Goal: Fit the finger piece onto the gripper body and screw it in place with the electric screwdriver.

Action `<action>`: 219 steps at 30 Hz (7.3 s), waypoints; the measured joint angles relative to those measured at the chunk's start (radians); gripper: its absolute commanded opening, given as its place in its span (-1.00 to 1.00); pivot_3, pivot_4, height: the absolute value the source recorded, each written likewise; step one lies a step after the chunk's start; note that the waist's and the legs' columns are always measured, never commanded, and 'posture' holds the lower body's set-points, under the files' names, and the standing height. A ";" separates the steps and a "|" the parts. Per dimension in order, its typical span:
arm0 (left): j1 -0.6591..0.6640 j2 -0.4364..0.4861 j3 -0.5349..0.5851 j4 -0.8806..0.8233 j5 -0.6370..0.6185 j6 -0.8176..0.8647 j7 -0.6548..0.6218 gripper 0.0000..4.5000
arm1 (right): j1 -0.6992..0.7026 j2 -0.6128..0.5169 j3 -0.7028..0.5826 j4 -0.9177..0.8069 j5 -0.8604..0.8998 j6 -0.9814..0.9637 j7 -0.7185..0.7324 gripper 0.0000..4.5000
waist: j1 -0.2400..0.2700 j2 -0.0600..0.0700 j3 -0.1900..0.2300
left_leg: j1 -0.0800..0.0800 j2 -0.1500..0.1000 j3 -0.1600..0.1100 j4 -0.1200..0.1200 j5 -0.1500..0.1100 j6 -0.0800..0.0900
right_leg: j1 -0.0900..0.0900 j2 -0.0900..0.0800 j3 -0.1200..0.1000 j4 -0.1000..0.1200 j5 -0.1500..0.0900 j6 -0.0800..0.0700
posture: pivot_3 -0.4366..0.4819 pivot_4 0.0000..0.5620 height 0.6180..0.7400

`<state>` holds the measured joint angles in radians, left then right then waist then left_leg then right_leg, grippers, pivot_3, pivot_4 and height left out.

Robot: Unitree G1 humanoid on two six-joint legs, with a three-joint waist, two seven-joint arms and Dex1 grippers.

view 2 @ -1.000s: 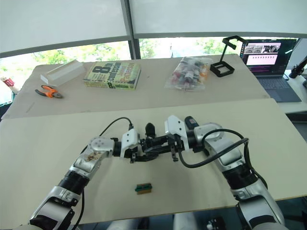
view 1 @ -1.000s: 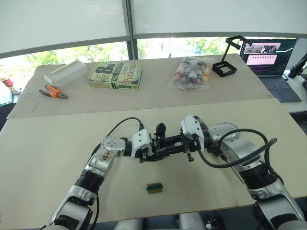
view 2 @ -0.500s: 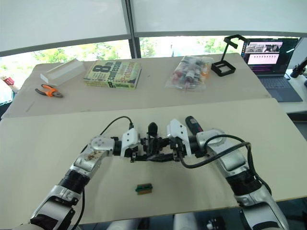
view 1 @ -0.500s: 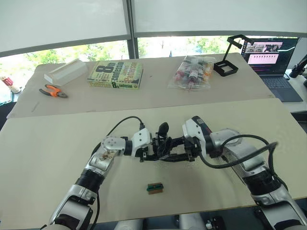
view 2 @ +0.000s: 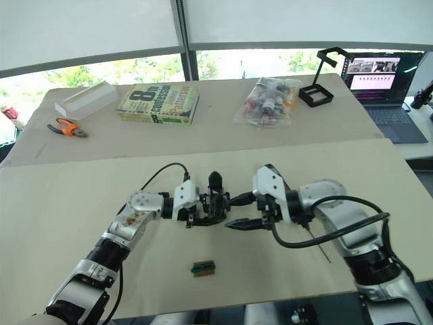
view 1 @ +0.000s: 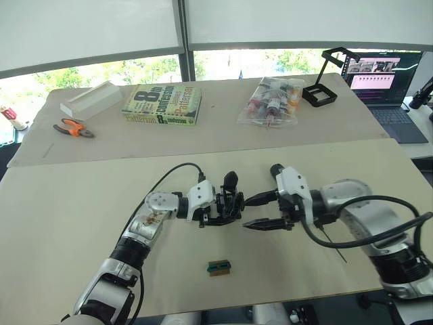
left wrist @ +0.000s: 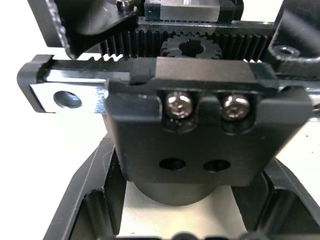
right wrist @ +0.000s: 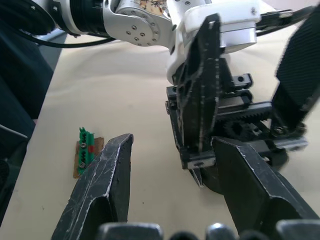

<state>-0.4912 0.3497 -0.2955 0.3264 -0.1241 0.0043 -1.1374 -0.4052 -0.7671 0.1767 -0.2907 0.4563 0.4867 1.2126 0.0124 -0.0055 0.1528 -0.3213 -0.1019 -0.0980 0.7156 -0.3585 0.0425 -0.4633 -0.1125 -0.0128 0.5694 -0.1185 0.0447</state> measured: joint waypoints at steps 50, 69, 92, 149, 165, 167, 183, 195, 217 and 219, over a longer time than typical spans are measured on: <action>0.017 0.573 0.327 -0.942 -0.742 0.795 0.023 1.00 | -0.768 -0.071 0.655 0.633 -0.060 1.055 -0.112 0.48 | -0.033 -0.005 0.002 | -0.014 0.006 0.018 0.006 0.000 -0.001 | -0.020 0.002 0.001 0.007 0.005 -0.006 | -0.05 -0.47 0.96; -0.021 0.559 0.306 -0.939 -0.741 0.782 0.026 1.00 | -0.709 -0.172 0.719 0.580 -0.367 0.565 0.174 0.44 | -0.028 -0.004 0.002 | -0.017 0.006 0.020 0.007 0.001 -0.002 | -0.027 0.001 0.001 0.008 0.005 -0.006 | -0.05 -0.47 0.96; -0.022 0.561 0.305 -0.937 -0.732 0.778 0.025 1.00 | -0.647 -0.074 0.595 0.752 -0.530 0.379 0.226 0.86 | -0.025 -0.011 -0.002 | 0.000 0.008 0.019 0.010 -0.001 -0.002 | -0.004 0.003 0.000 0.007 0.006 -0.006 | -0.05 -0.47 0.96; 0.252 0.628 0.454 -0.907 -0.708 0.682 -0.091 1.00 | -0.467 -0.104 -0.238 0.575 -0.062 0.210 0.296 -0.15 | -0.056 0.004 0.012 | 0.000 0.014 0.025 -0.003 -0.004 -0.003 | -0.013 0.006 0.003 0.003 0.004 -0.008 | -0.05 -0.47 0.96; 0.605 0.607 0.383 -0.845 -0.372 0.189 -0.290 1.00 | -0.266 0.266 -0.197 -0.133 0.480 0.386 0.148 -0.15 | -0.016 0.003 0.013 | -0.001 0.012 0.026 -0.002 -0.006 0.001 | -0.012 0.005 -0.002 0.004 0.004 -0.008 | -0.05 -0.47 0.96; 0.608 0.583 0.342 -0.821 -0.331 0.134 -0.287 1.00 | -0.235 0.266 -0.183 -0.144 0.481 0.357 0.166 -0.15 | -0.015 0.003 0.013 | -0.001 0.012 0.026 -0.002 -0.006 0.001 | -0.012 0.005 -0.002 0.004 0.004 -0.008 | -0.05 -0.47 0.96; 0.629 0.504 0.230 -0.784 -0.213 0.034 -0.167 1.00 | -0.059 0.287 -0.062 -0.148 0.350 0.123 0.160 -0.15 | -0.026 0.003 0.013 | 0.004 0.013 0.028 -0.001 -0.006 0.000 | -0.011 0.005 0.000 0.007 0.004 -0.008 | -0.05 -0.47 0.96; 0.615 0.479 0.165 -0.769 -0.185 0.014 -0.130 1.00 | 0.163 0.269 -0.037 -0.217 0.339 0.033 0.144 -0.15 | -0.018 0.003 0.013 | 0.003 0.013 0.028 -0.002 -0.006 0.001 | -0.011 0.005 -0.002 0.007 0.004 -0.008 | -0.05 -0.47 0.96; 0.654 0.488 0.161 -0.758 -0.160 -0.032 -0.105 1.00 | 0.210 0.247 0.009 -0.205 0.308 -0.074 0.165 -0.15 | -0.026 0.002 0.013 | 0.006 0.013 0.031 -0.001 -0.006 0.001 | -0.009 0.005 0.001 0.007 0.004 -0.008 | -0.05 -0.47 0.96; 0.655 0.488 0.161 -0.757 -0.154 -0.032 -0.100 1.00 | 0.200 0.247 0.009 -0.197 0.310 -0.074 0.167 -0.15 | -0.024 0.002 0.013 | 0.006 0.014 0.031 -0.002 -0.006 0.001 | -0.009 0.005 0.000 0.007 0.004 -0.008 | -0.05 -0.47 0.96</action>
<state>0.1638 0.8381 -0.1341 -0.4305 -0.2779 -0.0282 -1.2371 -0.2052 -0.5205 0.1860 -0.4877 0.7660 0.4127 1.3799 -0.0115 -0.0040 0.1654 -0.3152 -0.0883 -0.0675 0.7140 -0.3646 0.0434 -0.4726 -0.1073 -0.0124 0.5761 -0.1143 0.0366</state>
